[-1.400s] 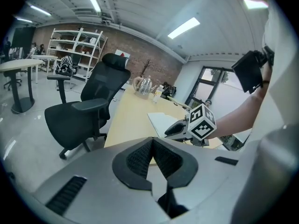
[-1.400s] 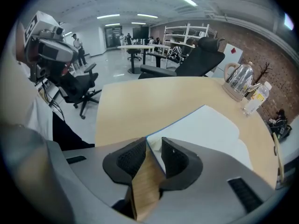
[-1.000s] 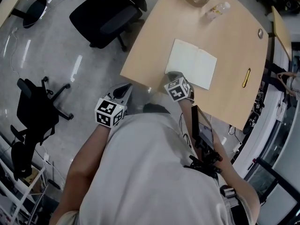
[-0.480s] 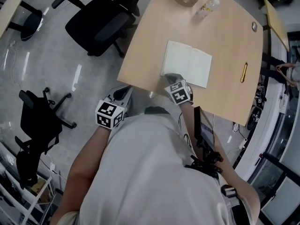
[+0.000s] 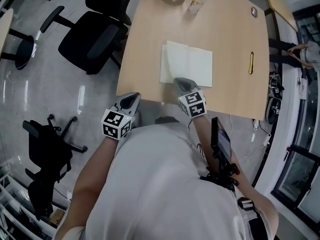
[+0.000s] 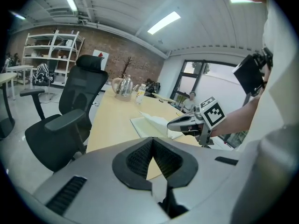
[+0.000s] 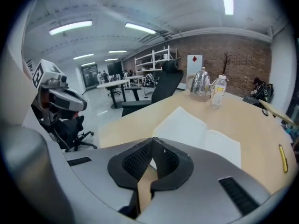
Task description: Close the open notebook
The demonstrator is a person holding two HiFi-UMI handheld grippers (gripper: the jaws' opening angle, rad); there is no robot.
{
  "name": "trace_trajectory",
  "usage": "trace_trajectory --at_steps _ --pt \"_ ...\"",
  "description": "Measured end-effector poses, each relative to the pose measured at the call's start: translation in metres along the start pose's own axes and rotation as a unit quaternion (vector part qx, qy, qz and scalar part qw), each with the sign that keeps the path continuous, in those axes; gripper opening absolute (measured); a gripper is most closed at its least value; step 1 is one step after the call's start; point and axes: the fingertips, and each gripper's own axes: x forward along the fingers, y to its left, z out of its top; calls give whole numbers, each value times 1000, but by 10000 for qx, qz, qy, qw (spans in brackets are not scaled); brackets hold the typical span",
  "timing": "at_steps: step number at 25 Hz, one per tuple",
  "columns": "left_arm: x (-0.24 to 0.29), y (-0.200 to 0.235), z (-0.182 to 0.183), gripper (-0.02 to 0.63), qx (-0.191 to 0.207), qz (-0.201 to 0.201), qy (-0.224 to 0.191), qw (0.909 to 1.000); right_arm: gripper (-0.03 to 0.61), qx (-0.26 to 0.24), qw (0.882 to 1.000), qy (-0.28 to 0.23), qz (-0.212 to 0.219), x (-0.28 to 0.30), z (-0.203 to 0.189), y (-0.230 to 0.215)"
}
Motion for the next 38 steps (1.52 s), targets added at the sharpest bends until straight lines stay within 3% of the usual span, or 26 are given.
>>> trace_trajectory --at_steps 10,15,22,30,38 --pt "32 -28 17 5 427 -481 136 9978 15 892 9903 -686 -814 -58 -9 -51" --pt "49 -41 23 5 611 -669 224 9956 15 1337 9804 -757 -1231 -79 -31 -80" --pt "64 -56 29 6 725 -727 317 9942 15 1653 9731 -689 -1452 -91 -60 -111" --pt "74 -68 30 6 778 -648 413 9940 15 2129 9628 -199 -1655 -91 -107 -148" --pt "64 -65 29 6 664 -408 376 9962 17 2255 9565 463 -1793 -81 -150 -161"
